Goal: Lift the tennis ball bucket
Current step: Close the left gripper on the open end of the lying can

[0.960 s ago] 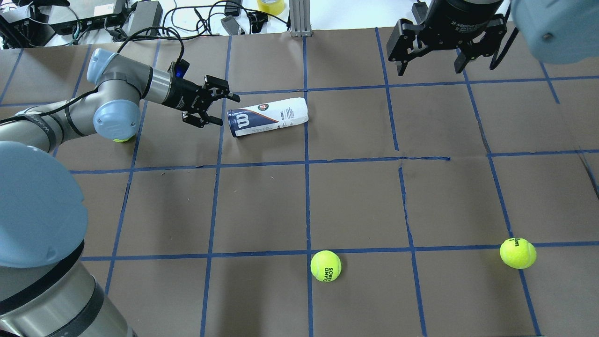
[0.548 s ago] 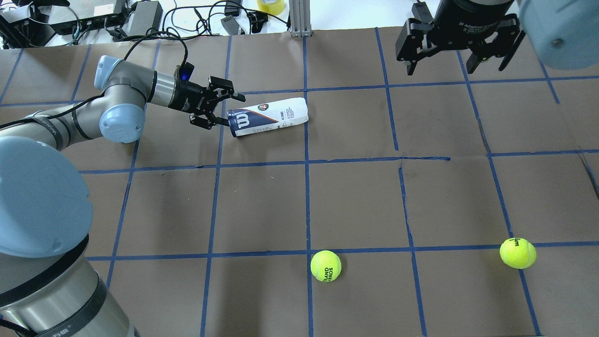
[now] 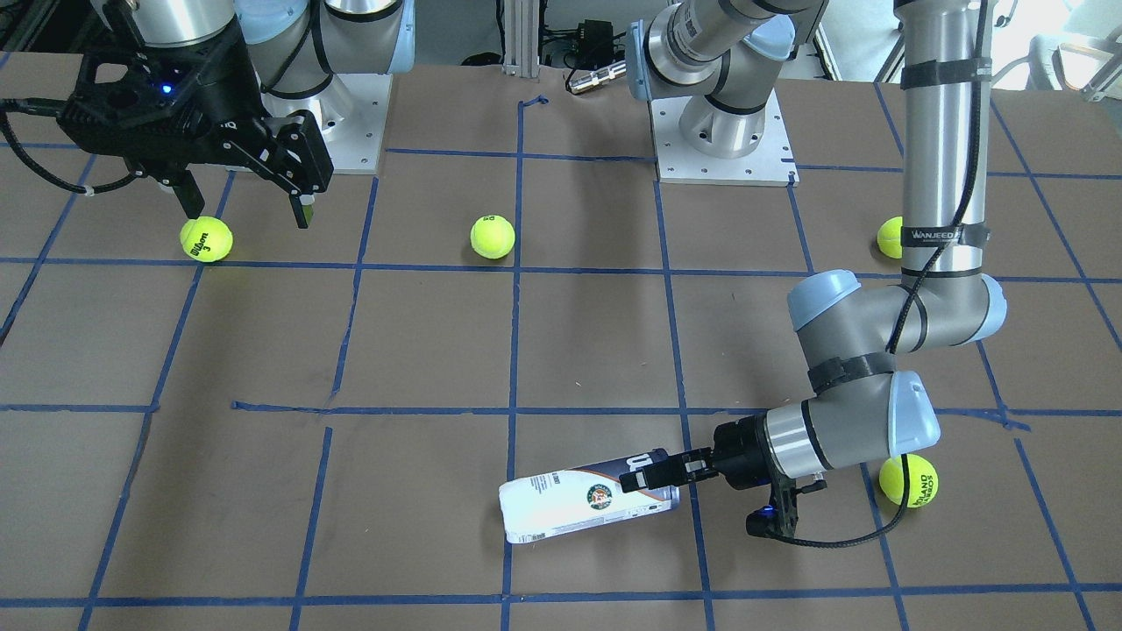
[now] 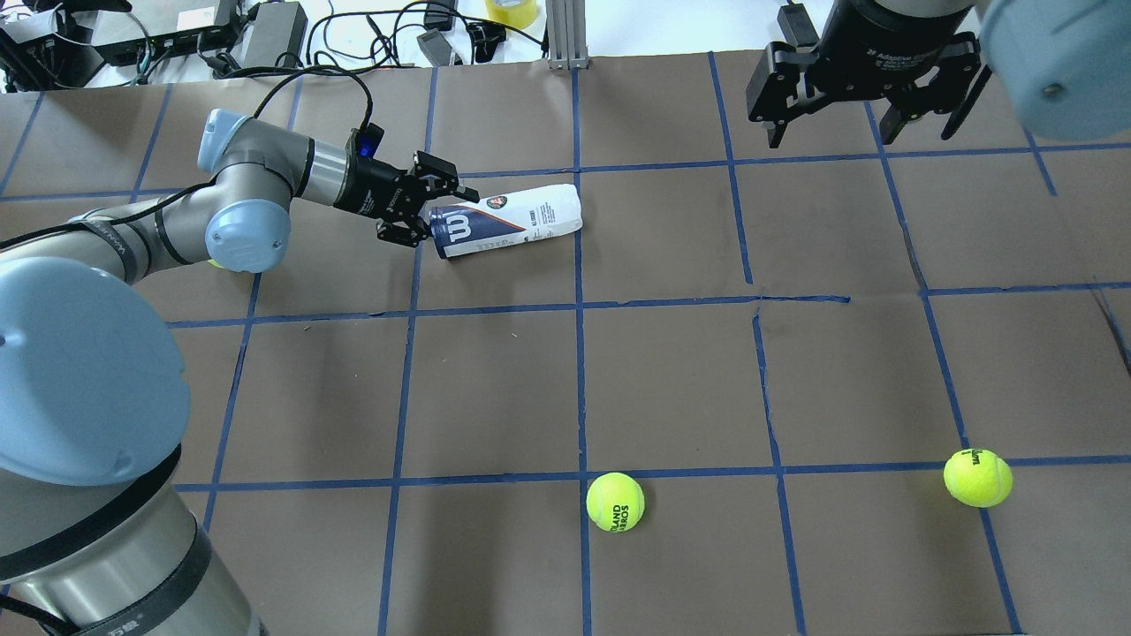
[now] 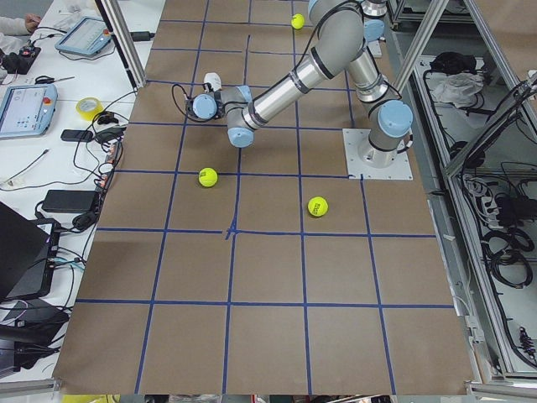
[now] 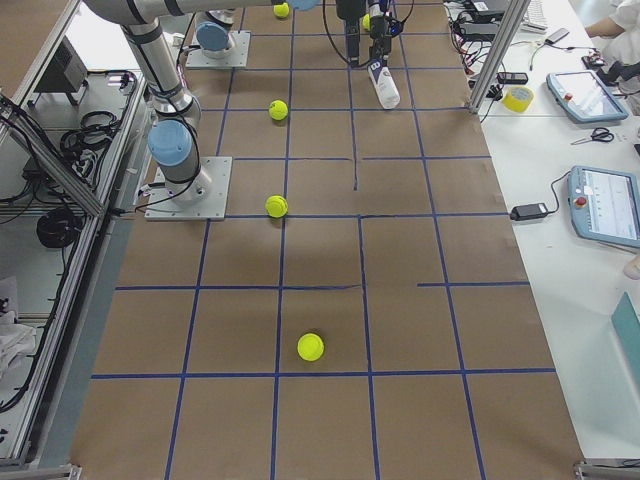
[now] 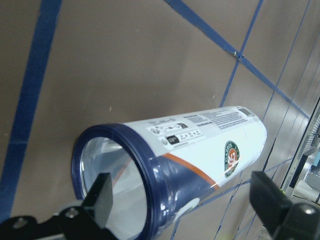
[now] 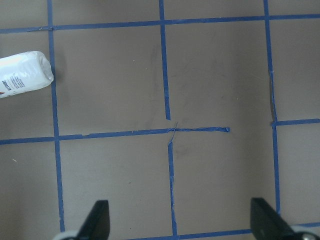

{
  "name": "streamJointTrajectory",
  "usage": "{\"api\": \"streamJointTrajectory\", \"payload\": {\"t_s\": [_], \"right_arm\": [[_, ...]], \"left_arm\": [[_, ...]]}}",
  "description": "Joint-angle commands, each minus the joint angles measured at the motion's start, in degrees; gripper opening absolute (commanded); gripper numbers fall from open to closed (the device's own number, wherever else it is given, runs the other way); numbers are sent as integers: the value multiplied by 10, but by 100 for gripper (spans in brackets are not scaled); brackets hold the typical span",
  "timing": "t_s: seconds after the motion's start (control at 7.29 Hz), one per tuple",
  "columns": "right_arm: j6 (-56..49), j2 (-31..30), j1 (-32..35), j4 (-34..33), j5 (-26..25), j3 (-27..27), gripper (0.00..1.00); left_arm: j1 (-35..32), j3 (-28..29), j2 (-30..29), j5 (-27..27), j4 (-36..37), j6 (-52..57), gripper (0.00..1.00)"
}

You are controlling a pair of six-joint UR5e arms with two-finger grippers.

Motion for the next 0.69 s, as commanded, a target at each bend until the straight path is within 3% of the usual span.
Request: {"api": "streamJointTrajectory", "payload": {"t_s": [0.0, 0.41, 0.55], "right_arm": [[0, 0, 0, 1, 2, 0, 100], [0, 0, 0, 1, 1, 0, 100], [0, 0, 0, 1, 1, 0, 100]], "left_arm": [[-1, 4, 2, 0, 0, -15, 0], [-3, 50, 36, 23, 0, -102, 0], [-8, 78, 50, 63, -10, -119, 0]]}}
